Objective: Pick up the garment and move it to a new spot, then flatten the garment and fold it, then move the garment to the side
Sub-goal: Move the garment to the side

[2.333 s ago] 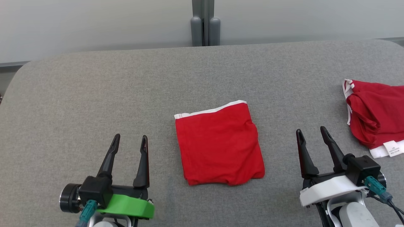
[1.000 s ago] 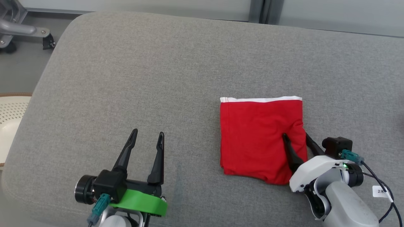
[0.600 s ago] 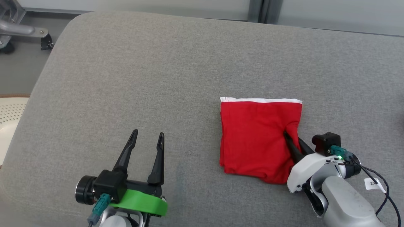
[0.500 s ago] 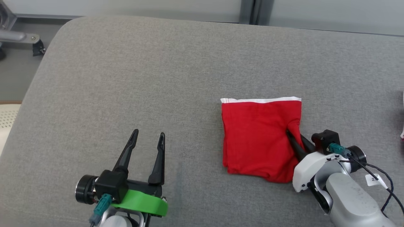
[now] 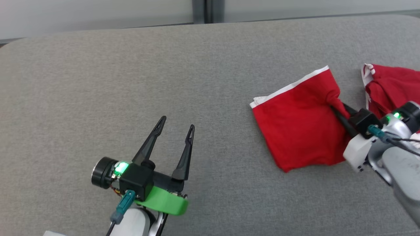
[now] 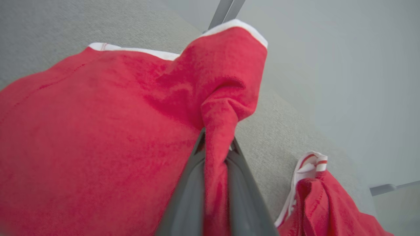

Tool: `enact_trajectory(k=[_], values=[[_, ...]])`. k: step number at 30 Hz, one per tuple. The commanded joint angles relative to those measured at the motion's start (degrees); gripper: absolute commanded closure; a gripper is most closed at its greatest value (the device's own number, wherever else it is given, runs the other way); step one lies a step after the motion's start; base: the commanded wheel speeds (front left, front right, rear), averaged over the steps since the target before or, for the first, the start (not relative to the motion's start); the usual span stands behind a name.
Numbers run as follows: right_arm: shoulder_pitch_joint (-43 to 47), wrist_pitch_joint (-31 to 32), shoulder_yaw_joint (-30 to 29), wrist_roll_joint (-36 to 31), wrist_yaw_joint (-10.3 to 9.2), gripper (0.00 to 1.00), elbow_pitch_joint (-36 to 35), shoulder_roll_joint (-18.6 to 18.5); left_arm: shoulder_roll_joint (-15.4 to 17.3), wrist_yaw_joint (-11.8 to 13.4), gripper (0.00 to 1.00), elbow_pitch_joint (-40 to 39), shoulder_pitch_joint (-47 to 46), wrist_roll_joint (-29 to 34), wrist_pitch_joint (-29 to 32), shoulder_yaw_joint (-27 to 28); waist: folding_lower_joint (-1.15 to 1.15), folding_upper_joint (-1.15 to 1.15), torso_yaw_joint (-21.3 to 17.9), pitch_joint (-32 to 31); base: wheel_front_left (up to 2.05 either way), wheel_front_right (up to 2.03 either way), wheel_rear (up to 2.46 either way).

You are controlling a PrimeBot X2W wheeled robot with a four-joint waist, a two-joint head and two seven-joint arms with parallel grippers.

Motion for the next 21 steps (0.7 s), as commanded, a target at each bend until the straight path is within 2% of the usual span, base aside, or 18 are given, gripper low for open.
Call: enact_trajectory(k=[1,5,10,16,21], values=[[-1.9,0.4,0.5,-0.1,-0.13,1.00,-1.2,-1.9,0.2,-0.3,0.00,-0.3,-1.7,0.7,0.0,0.0,0.00,0.00,-5.9,4.9,0.00,0.00,0.00],[-5.2,1.6,1.3,0.9,-0.13,1.00,-4.7,-8.3,0.3,-1.1,0.00,-0.7,-4.2,2.0,0.0,0.1,0.00,0.00,-9.1,8.9,0.00,0.00,0.00],[-8.3,2.8,-2.2,1.7,-0.13,1.00,-6.0,-14.8,0.7,-1.9,0.00,-1.2,-7.5,3.2,0.0,-0.3,0.00,0.00,-11.0,14.3,0.00,0.00,0.00],[-8.0,3.2,-9.0,0.9,-0.13,1.00,-1.8,-17.7,1.4,-2.4,0.00,-1.9,-10.3,3.3,0.0,-1.3,0.00,0.00,-10.3,19.0,0.00,0.00,0.00],[-8.8,2.7,-14.1,-1.1,-0.13,1.00,2.6,-17.3,2.1,-2.6,0.00,-2.1,-11.3,3.2,0.0,-0.8,0.00,0.00,-9.3,21.9,0.00,0.00,0.00]])
